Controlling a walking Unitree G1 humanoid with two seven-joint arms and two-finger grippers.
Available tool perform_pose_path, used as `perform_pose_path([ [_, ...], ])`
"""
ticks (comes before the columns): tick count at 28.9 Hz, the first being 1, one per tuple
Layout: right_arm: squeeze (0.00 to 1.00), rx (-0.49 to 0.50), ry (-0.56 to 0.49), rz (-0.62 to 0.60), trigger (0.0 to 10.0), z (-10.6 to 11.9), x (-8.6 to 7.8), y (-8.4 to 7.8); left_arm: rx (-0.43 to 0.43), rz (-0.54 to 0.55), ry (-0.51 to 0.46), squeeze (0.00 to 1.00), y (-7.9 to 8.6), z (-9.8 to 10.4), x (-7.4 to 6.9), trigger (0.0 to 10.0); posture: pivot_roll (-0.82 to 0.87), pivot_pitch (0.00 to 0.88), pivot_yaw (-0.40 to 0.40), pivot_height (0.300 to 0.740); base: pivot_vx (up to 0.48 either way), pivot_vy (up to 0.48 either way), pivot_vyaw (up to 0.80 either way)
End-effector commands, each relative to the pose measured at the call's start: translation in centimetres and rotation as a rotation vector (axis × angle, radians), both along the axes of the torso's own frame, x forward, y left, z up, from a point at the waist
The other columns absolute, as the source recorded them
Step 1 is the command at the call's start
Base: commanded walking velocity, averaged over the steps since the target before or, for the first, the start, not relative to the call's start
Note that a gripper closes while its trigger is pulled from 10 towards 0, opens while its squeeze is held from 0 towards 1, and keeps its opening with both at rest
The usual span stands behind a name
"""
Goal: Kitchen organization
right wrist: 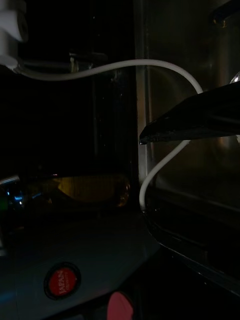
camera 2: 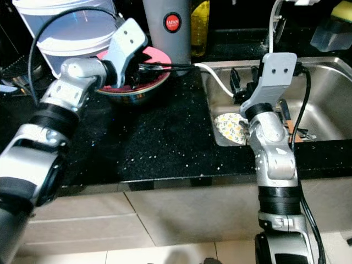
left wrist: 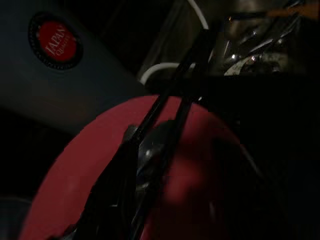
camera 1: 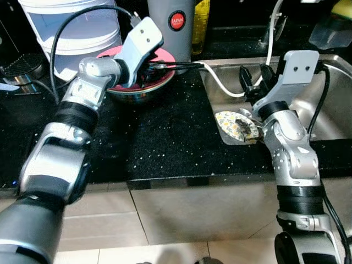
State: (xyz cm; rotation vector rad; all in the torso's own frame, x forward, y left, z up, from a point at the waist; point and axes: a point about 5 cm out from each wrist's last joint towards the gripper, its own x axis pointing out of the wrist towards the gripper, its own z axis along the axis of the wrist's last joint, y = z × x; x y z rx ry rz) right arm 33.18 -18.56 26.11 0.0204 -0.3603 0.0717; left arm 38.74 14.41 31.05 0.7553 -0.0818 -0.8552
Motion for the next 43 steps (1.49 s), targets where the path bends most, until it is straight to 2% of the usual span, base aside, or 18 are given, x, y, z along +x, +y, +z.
perform_pose_path([
  [1,0.0,0.012,0.01,0.0,10.0,-0.2,-0.2,0.0,0.092,-0.02,-0.033,0.0,1.1,0.1,-0.9,10.0,0.03,0.08,0.034,0.74,0.0,0.0,0.0],
  [4,0.0,0.016,0.015,0.009,10.0,-0.3,0.0,0.2,0.126,-0.04,-0.049,0.0,1.5,0.5,-1.4,10.0,0.04,0.08,0.029,0.74,0.0,0.0,0.0],
  [9,0.0,0.018,0.014,0.03,10.0,-0.2,0.4,0.8,0.134,-0.021,-0.005,0.0,2.4,-0.2,-1.2,10.0,0.05,0.079,0.025,0.74,0.0,0.0,0.0],
  [11,0.0,0.02,0.011,0.038,10.0,-0.1,0.4,1.0,0.172,0.07,-0.002,0.0,3.7,-1.6,-0.4,10.0,0.06,0.078,0.018,0.74,0.0,0.0,0.0],
  [16,0.0,0.021,0.009,0.038,10.0,0.0,0.3,0.8,0.187,0.152,-0.019,0.0,4.5,-2.7,0.4,10.0,0.05,0.084,0.013,0.74,0.0,0.0,0.0],
  [25,0.0,0.026,0.0,0.031,10.0,0.1,-0.2,0.6,0.193,0.165,-0.045,0.0,3.8,-3.2,1.2,10.0,0.02,0.112,0.032,0.74,0.0,0.0,0.0],
  [30,0.0,0.033,-0.001,0.02,10.0,0.1,-0.6,0.4,0.234,0.177,-0.091,0.0,3.2,-3.4,1.7,9.8,0.01,0.119,0.038,0.74,0.0,0.0,0.0],
  [31,0.0,0.034,-0.002,0.015,10.0,0.1,-0.7,0.3,0.246,0.183,-0.108,0.0,3.1,-3.6,1.8,4.9,-0.01,0.127,0.05,0.74,0.0,0.0,0.0],
  [32,0.0,0.034,-0.003,0.012,10.0,0.1,-0.9,0.3,0.253,0.186,-0.118,0.0,3.1,-3.7,1.9,4.9,-0.01,0.128,0.052,0.74,0.0,0.0,0.0],
  [33,0.0,0.033,-0.004,0.007,10.0,0.1,-1.0,0.2,0.262,0.19,-0.131,0.0,3.0,-3.8,2.0,1.8,-0.02,0.129,0.055,0.74,0.0,0.0,0.0],
  [34,0.0,0.032,-0.005,0.005,10.0,0.1,-1.1,0.1,0.268,0.193,-0.14,0.0,2.9,-3.9,2.0,1.1,-0.02,0.129,0.055,0.74,0.0,0.0,0.0],
  [35,0.0,0.032,-0.005,0.005,10.0,0.1,-1.1,0.1,0.268,0.193,-0.14,0.0,2.9,-3.9,2.0,1.1,-0.02,0.129,0.055,0.74,0.0,0.0,0.0],
  [36,0.0,0.031,-0.005,0.0,10.0,0.0,-1.2,0.1,0.268,0.194,-0.139,0.0,2.9,-4.0,2.1,0.0,-0.02,0.129,0.06,0.74,0.0,0.0,0.0],
  [43,0.0,0.028,-0.004,-0.017,10.0,0.0,-1.5,-0.4,0.251,0.159,-0.14,0.0,2.6,-4.2,2.0,0.0,-0.03,0.114,0.057,0.74,0.0,0.0,0.0],
])
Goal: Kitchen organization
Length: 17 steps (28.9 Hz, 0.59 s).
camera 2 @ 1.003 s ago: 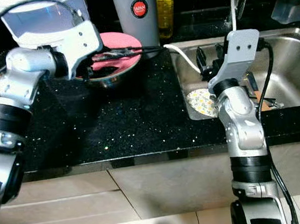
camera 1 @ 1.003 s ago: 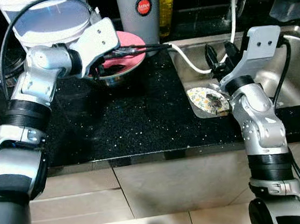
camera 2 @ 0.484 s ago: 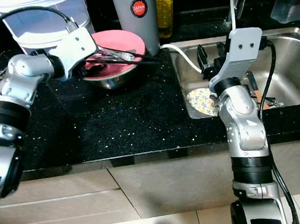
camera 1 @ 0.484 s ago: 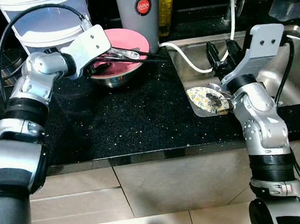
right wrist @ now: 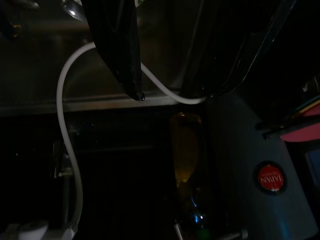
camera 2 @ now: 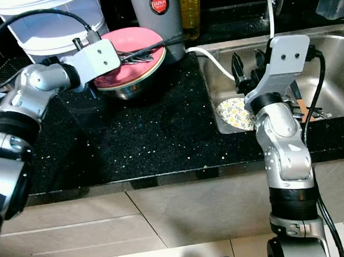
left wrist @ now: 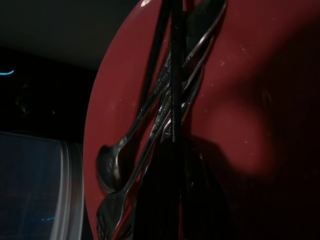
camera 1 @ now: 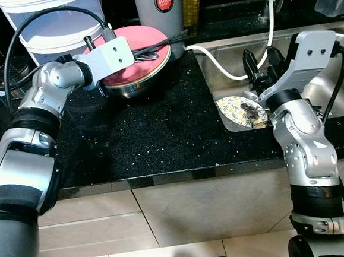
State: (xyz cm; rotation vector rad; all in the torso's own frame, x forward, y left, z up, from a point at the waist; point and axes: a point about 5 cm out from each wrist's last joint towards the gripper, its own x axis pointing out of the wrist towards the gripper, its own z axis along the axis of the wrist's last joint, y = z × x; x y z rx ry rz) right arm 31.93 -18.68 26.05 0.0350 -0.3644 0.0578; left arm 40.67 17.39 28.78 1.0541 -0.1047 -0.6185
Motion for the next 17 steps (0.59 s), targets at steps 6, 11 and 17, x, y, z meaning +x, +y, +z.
perform_pose_path([
  [6,0.0,0.01,-0.007,0.011,10.0,0.4,0.2,0.1,0.027,-0.039,0.014,0.0,-0.3,-0.7,-0.1,5.0,-0.01,0.102,0.045,0.74,0.0,0.0,0.0],
  [11,0.0,0.011,-0.01,0.032,10.0,0.6,0.6,0.5,-0.056,-0.183,-0.101,0.0,-1.0,2.9,-1.4,10.0,0.01,0.09,0.022,0.74,0.0,0.0,0.0],
  [17,0.0,0.093,-0.03,0.08,10.0,1.2,1.1,1.0,-0.164,-0.3,-0.202,0.0,-2.3,5.0,-3.3,10.0,0.03,0.08,0.002,0.74,0.0,0.0,0.0],
])
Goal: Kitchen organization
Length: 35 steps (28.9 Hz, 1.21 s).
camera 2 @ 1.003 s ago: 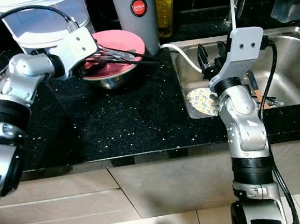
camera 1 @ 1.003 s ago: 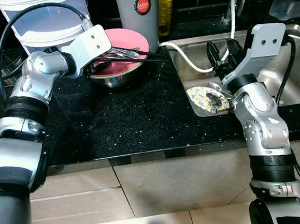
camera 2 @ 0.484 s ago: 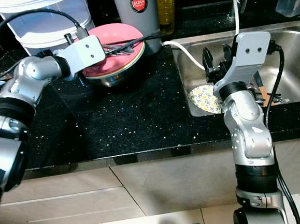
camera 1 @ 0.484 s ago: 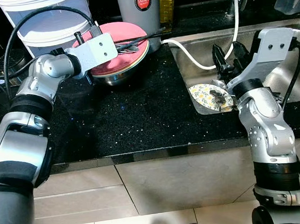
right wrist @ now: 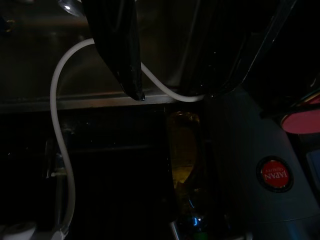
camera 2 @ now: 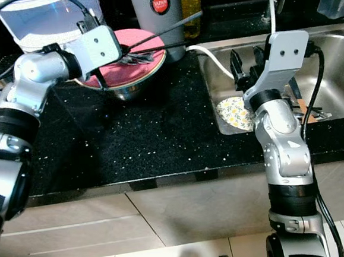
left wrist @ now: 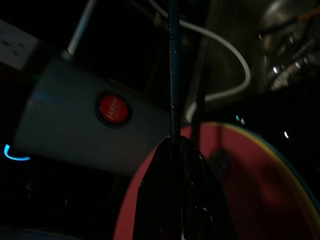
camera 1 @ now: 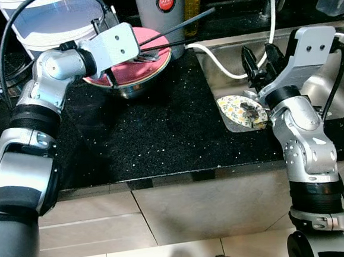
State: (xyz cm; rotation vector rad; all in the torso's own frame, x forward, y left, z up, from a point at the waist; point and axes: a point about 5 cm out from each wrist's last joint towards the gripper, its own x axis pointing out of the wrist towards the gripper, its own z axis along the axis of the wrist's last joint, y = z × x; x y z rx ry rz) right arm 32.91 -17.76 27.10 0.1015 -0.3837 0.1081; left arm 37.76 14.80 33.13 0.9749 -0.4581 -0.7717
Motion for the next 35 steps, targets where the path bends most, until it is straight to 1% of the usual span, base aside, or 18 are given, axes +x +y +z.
perform_pose_path([
  [1,0.0,0.058,-0.013,0.026,10.0,0.3,0.2,0.1,-0.062,-0.004,-0.023,0.0,0.2,0.7,-0.4,10.0,0.04,0.076,-0.003,0.74,0.0,0.0,0.0],
  [2,0.0,0.096,-0.014,0.038,10.0,0.4,0.3,0.0,-0.103,0.011,-0.041,0.0,0.1,0.9,-0.3,10.0,0.04,0.076,-0.003,0.74,0.0,0.0,0.0],
  [3,0.0,0.096,-0.014,0.038,10.0,0.4,0.3,0.0,-0.103,0.011,-0.041,0.0,0.1,0.9,-0.3,10.0,0.04,0.076,-0.003,0.74,0.0,0.0,0.0],
  [5,0.0,0.145,-0.015,0.057,10.0,0.5,0.5,0.0,-0.161,0.027,-0.061,0.0,-0.1,1.1,-0.4,10.0,0.05,0.072,-0.005,0.74,0.0,0.0,0.0],
  [6,0.0,0.145,-0.015,0.057,10.0,0.5,0.5,0.0,-0.161,0.027,-0.061,0.0,-0.1,1.1,-0.4,10.0,0.05,0.072,-0.005,0.74,0.0,0.0,0.0],
  [7,0.0,0.181,-0.021,0.076,10.0,0.7,0.4,0.0,-0.189,0.027,-0.053,0.0,-0.4,0.9,-0.5,10.0,0.05,0.072,-0.005,0.74,0.0,0.0,0.0],
  [9,0.0,0.181,-0.021,0.076,10.0,0.7,0.4,0.0,-0.189,0.027,-0.053,0.0,-0.4,0.9,-0.5,10.0,0.05,0.072,-0.005,0.74,0.0,0.0,0.0],
  [12,0.0,0.331,-0.049,0.191,10.0,1.4,0.0,0.1,-0.258,0.045,-0.029,0.0,-1.1,0.0,-0.7,10.0,0.05,0.069,-0.001,0.74,0.0,0.0,0.0],
  [13,0.0,0.38,-0.085,0.268,10.0,2.2,-0.5,0.5,-0.277,0.055,-0.013,0.0,-1.6,-0.6,-0.6,10.0,0.04,0.067,0.001,0.74,0.0,0.0,0.0],
  [14,0.0,0.406,-0.112,0.321,10.0,2.7,-0.9,0.7,-0.287,0.062,0.0,0.0,-1.8,-1.0,-0.6,10.0,0.04,0.067,0.001,0.74,0.0,0.0,0.0],
  [15,0.0,0.406,-0.112,0.321,10.0,2.7,-0.9,0.7,-0.287,0.062,0.0,0.0,-1.8,-1.0,-0.6,10.0,0.04,0.067,0.001,0.74,0.0,0.0,0.0],
  [17,0.0,0.472,-0.147,0.418,10.0,3.6,-1.5,1.6,-0.307,0.059,0.02,0.0,-2.5,-1.5,-0.5,10.0,0.04,0.064,0.008,0.74,0.0,0.0,0.0],
  [20,0.0,0.567,-0.162,0.496,10.0,4.3,-1.7,2.7,-0.322,0.043,0.043,0.0,-3.3,-1.7,-0.6,10.0,0.04,0.064,0.009,0.74,0.0,0.0,0.0],
  [24,0.0,0.576,-0.165,0.514,10.0,4.6,-1.7,3.3,-0.334,0.025,0.066,0.0,-4.0,-1.8,-0.8,10.0,0.03,0.062,0.015,0.74,0.0,0.0,0.0],
  [26,0.0,0.569,-0.168,0.524,10.0,5.0,-1.6,3.9,-0.317,-0.011,0.086,0.0,-5.3,-2.0,-1.2,10.0,0.03,0.06,0.016,0.74,0.0,0.0,0.0],
  [28,0.0,0.569,-0.168,0.524,10.0,5.0,-1.6,3.9,-0.317,-0.011,0.086,0.0,-5.3,-2.0,-1.2,10.0,0.03,0.06,0.016,0.74,0.0,0.0,0.0],
  [29,0.0,0.585,-0.166,0.523,10.0,5.4,-1.3,4.1,-0.29,-0.028,0.115,0.0,-6.7,-2.4,-1.4,10.0,0.04,0.058,0.019,0.74,0.0,0.0,0.0],
  [35,0.0,0.599,-0.175,0.501,10.0,5.9,-1.0,3.9,-0.257,-0.06,0.165,0.0,-8.0,-3.5,-1.9,10.0,0.03,0.058,0.02,0.74,0.0,0.0,0.0],
])
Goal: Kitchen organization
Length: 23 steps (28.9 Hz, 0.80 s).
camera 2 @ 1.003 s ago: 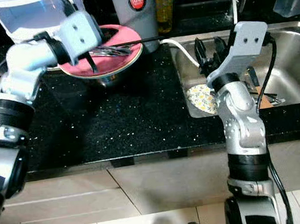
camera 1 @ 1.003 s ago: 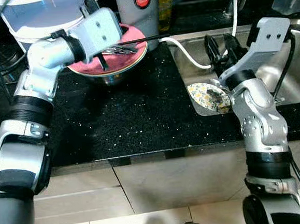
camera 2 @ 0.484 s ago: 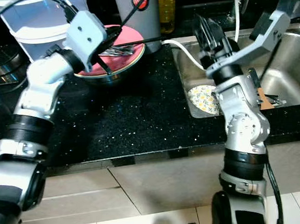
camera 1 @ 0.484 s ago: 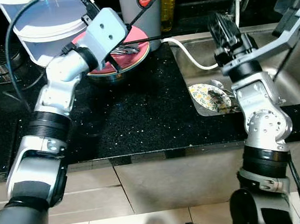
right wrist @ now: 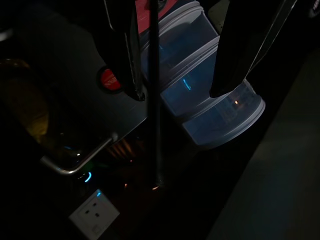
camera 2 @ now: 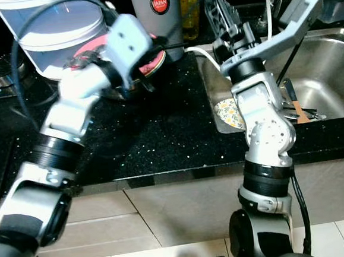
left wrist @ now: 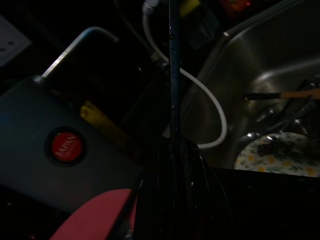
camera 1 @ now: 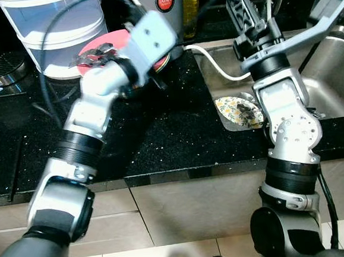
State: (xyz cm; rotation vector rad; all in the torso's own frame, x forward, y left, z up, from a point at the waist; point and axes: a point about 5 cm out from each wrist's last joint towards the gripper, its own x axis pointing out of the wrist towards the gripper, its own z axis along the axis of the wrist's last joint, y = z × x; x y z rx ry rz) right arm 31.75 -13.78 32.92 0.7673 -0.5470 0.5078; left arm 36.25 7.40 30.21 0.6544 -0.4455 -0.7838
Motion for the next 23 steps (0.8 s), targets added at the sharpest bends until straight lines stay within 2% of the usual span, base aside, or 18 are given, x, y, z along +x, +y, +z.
perform_pose_path([
  [1,0.0,0.014,-0.004,-0.009,10.0,0.23,0.1,-0.09,0.016,-0.036,0.026,0.0,-0.83,-0.74,-0.53,10.0,0.03,0.058,0.021,0.74,0.0,0.0,0.0],
  [11,0.0,-0.006,0.002,-0.039,10.0,0.27,0.3,-0.43,0.013,-0.03,0.042,0.0,-0.93,-0.97,-0.84,10.0,0.04,0.055,0.017,0.74,0.0,0.0,0.0],
  [12,0.0,-0.007,0.005,-0.04,4.7,0.23,0.34,-0.44,0.013,-0.027,0.043,0.0,-0.93,-0.97,-0.84,10.0,0.04,0.054,0.017,0.74,0.0,0.0,0.0],
  [13,0.0,-0.007,0.005,-0.04,4.7,0.23,0.34,-0.44,0.013,-0.027,0.043,0.0,-0.93,-0.97,-0.84,10.0,0.04,0.054,0.017,0.74,0.0,0.0,0.0],
  [14,0.0,-0.013,0.008,-0.04,1.5,0.15,0.38,-0.38,0.015,-0.023,0.044,0.0,-0.91,-0.97,-0.82,10.0,0.04,0.053,0.017,0.74,0.0,0.0,0.0],
  [15,0.0,-0.02,0.008,-0.04,0.0,0.09,0.38,-0.31,0.015,-0.021,0.045,0.0,-0.9,-0.98,-0.8,10.0,0.04,0.053,0.017,0.74,0.0,0.0,0.0],
  [23,0.0,-0.049,0.0,-0.038,0.0,-0.01,0.31,0.13,0.019,-0.017,0.047,0.0,-0.87,-1.03,-0.88,10.0,0.04,0.052,0.016,0.74,0.0,0.0,0.0],
])
